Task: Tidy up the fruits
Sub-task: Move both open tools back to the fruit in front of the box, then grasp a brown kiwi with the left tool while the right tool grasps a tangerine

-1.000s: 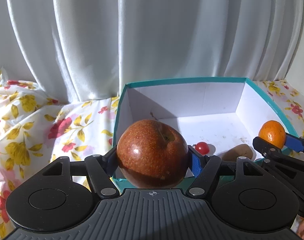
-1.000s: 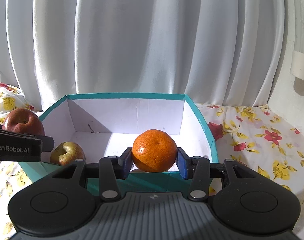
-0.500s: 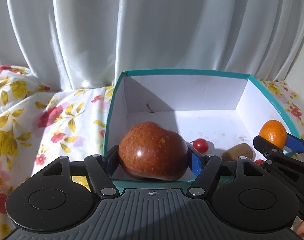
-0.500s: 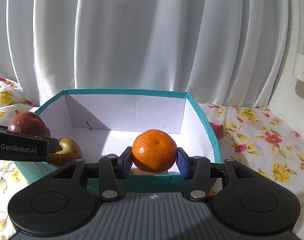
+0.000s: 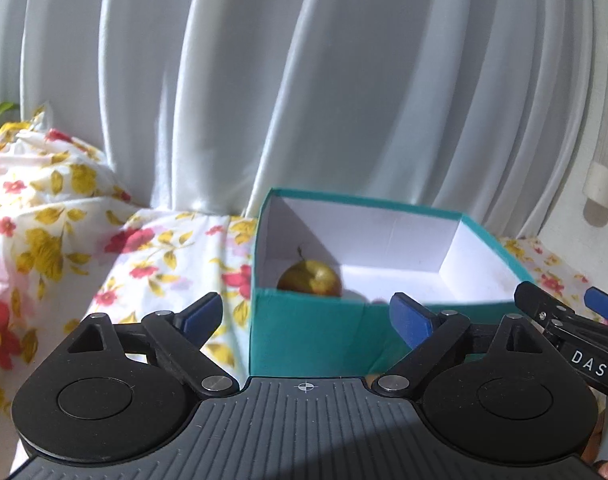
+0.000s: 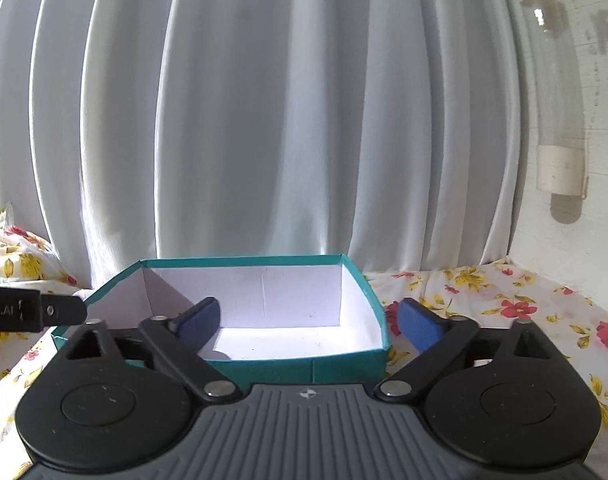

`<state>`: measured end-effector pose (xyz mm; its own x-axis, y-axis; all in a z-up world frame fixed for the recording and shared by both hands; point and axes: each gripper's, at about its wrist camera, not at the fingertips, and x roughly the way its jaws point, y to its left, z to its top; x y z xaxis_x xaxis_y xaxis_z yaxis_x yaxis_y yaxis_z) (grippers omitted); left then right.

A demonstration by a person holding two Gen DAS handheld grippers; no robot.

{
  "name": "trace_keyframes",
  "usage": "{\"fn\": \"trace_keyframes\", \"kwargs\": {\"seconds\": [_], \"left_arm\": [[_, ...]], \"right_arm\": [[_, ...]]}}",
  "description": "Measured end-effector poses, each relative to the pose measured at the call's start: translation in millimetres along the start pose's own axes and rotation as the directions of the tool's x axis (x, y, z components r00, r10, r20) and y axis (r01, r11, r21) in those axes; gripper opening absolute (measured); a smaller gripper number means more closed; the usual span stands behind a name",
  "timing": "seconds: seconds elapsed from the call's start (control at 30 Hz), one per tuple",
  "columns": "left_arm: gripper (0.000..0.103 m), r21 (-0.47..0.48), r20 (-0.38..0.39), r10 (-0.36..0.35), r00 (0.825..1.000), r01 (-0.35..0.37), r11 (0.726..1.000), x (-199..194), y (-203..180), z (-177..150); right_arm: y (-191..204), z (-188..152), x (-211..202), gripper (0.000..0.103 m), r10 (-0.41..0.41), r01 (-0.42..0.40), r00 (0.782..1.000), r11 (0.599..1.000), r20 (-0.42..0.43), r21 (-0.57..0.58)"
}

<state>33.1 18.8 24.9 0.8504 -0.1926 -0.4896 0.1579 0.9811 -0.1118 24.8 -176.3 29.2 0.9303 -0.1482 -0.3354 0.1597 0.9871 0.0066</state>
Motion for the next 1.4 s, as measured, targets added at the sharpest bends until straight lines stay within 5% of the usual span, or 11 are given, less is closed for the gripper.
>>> {"fn": "trace_keyframes", "kwargs": {"seconds": [0.13,0.3,0.97,1.13,1.4], "left_arm": [[0.092,0.161,-0.072,0.045,0.996,-0.032,0.986,11.7,-20.6,-26.4],[0.092,0.247,-0.062,0.04,0.997,-0.023,0.969,18.7,-37.3,-46.0],[0.087,0.261,-0.124,0.022,0.992,0.011,0.965,63.4,-53.4,-70.2],[0.081,0.244,-0.186,-0.004,0.983,0.05,0.969,79.9,-52.2,-73.7],[0.067,0.21,-0.175,-0.052,0.983,0.089,0.974,83.6,-49.8,-74.3]], "right_arm": [[-6.0,-30.6,-6.1,0.1,0.027,-0.031,0.994,0.999,-0.108,-0.028],[-6.7,-46.2,7.0,0.097,0.016,-0.025,0.98,0.999,-0.197,-0.044],[-5.9,-77.4,40.0,0.059,0.039,-0.059,0.921,0.998,-0.387,-0.038],[-7.6,-77.7,48.8,0.056,0.039,-0.057,0.921,0.998,-0.388,-0.033],[-2.4,-77.3,56.1,0.045,0.051,-0.078,0.923,0.995,-0.381,-0.056]]}}
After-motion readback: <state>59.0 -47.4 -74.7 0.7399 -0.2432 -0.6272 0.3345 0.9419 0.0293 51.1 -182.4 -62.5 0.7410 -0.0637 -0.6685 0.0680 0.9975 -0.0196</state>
